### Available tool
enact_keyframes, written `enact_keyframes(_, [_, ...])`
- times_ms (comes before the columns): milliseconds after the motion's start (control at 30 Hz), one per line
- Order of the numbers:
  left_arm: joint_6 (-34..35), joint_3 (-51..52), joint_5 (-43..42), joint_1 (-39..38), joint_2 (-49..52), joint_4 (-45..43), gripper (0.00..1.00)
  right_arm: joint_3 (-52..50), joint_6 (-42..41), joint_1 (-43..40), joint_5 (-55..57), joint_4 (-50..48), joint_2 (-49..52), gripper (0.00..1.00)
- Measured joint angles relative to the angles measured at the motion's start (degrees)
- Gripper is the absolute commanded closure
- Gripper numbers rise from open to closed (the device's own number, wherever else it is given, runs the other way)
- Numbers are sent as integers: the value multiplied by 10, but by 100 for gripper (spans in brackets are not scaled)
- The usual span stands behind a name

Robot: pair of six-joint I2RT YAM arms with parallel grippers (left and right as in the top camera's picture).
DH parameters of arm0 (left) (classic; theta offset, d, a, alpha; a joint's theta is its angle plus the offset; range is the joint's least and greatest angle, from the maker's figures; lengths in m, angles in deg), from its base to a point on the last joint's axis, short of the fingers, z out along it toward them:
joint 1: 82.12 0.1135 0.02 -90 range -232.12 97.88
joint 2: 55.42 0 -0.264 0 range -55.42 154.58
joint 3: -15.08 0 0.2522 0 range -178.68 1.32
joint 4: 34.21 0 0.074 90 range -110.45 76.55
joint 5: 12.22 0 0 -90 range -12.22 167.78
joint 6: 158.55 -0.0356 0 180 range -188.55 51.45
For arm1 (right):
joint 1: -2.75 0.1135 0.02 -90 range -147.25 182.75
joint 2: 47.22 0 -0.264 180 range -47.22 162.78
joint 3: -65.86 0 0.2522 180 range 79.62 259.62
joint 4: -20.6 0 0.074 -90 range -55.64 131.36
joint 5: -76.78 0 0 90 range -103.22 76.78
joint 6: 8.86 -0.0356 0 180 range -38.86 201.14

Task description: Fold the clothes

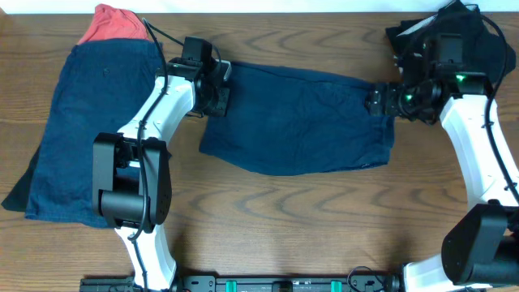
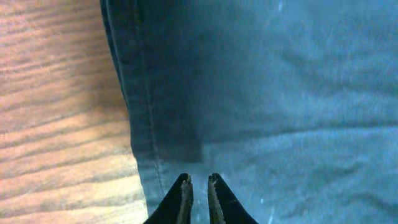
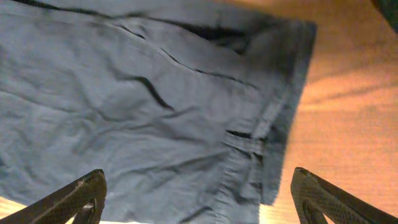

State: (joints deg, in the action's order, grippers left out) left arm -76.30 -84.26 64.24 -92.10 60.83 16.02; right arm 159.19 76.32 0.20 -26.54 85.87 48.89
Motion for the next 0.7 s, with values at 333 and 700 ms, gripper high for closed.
enact_keyframes(333, [3, 0, 0, 0, 61, -18, 91, -51, -3, -32, -1, -22, 0, 9])
enact_keyframes(700, [5, -3, -1, 0, 68, -31, 94, -125, -20, -94, 37, -86, 0, 11])
